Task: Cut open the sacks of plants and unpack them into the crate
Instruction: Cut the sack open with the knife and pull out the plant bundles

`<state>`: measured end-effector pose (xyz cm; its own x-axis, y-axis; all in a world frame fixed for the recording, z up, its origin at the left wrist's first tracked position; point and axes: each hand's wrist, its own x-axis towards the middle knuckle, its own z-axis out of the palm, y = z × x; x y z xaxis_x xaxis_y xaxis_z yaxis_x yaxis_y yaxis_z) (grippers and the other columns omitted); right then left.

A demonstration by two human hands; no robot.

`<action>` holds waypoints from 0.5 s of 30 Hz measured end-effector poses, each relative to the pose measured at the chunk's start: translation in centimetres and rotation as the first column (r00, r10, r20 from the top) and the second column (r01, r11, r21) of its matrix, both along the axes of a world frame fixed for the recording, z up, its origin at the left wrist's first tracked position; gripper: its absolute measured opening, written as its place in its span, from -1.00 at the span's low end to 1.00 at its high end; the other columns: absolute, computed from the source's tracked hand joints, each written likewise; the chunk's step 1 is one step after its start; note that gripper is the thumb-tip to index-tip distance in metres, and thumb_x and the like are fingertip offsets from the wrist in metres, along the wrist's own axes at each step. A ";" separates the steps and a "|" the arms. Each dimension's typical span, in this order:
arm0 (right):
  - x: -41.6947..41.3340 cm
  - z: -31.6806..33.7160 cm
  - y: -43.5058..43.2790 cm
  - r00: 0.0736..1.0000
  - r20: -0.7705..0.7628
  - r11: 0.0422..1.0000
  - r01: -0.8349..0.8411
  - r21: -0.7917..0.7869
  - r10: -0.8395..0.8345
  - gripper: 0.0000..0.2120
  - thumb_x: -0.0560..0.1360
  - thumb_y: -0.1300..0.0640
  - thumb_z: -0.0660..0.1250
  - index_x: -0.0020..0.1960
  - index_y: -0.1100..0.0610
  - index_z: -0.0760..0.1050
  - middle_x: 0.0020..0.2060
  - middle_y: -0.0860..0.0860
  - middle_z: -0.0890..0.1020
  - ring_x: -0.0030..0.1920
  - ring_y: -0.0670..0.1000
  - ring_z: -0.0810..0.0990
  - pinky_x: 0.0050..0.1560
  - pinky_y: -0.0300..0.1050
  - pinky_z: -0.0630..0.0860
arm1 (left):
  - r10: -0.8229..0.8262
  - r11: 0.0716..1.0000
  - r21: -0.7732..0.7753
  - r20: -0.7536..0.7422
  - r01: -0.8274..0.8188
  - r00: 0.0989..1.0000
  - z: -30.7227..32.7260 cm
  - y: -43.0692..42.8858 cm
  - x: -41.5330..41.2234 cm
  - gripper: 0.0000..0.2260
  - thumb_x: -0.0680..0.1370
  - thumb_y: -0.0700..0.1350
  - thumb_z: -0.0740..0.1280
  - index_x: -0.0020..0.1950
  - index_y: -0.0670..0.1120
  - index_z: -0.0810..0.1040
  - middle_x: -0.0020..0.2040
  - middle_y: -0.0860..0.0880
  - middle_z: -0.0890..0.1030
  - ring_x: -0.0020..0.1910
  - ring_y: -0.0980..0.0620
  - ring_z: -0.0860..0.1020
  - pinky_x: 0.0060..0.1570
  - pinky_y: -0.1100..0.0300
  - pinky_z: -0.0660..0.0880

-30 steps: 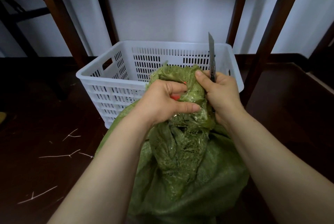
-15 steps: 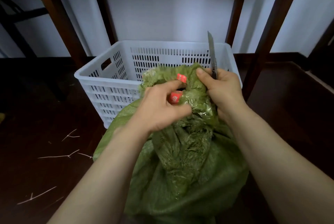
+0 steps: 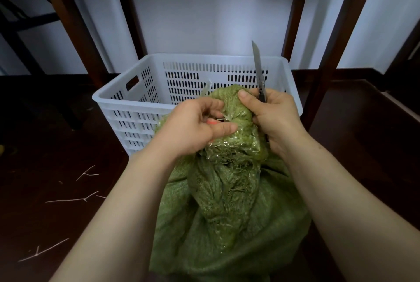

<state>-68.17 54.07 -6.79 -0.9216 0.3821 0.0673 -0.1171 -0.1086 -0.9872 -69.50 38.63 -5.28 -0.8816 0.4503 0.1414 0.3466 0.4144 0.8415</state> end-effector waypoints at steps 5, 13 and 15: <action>0.4 0.4 -0.3 0.999 0.020 0.999 -0.029 -0.015 0.029 -0.94 0.47 0.18 0.41 -0.16 0.07 0.57 -0.33 -0.03 0.66 -0.30 -0.05 0.63 -0.19 -0.07 0.62 | -0.072 0.995 0.074 0.066 0.067 0.995 0.3 -0.1 0.0 -0.71 0.35 -0.19 0.51 -0.05 0.04 0.49 -0.17 0.01 0.52 -0.30 0.17 0.50 -0.34 0.30 0.49; 1.4 2.5 1.5 0.990 0.110 0.950 -0.115 0.289 0.087 -0.75 0.62 -0.07 0.14 -0.02 0.04 0.52 -0.31 -0.04 0.44 -0.51 -0.12 0.28 -0.60 -0.32 0.19 | 0.088 0.980 0.174 0.048 -0.095 0.995 -0.1 -1.2 -0.4 -0.49 0.32 -0.25 0.52 0.25 -0.10 0.55 -0.09 0.05 0.57 -0.30 0.18 0.45 -0.18 0.38 0.50; 2.1 3.1 2.3 0.975 0.130 0.903 -0.216 0.372 0.180 -0.74 0.63 0.03 0.14 -0.07 0.06 0.57 -0.38 -0.02 0.48 -0.56 -0.13 0.27 -0.60 -0.34 0.19 | 0.129 0.973 0.184 0.049 -0.136 0.990 -0.1 -1.5 -0.7 -0.45 0.30 -0.23 0.53 0.27 -0.06 0.54 0.22 0.04 0.56 -0.03 0.11 0.57 -0.02 0.25 0.57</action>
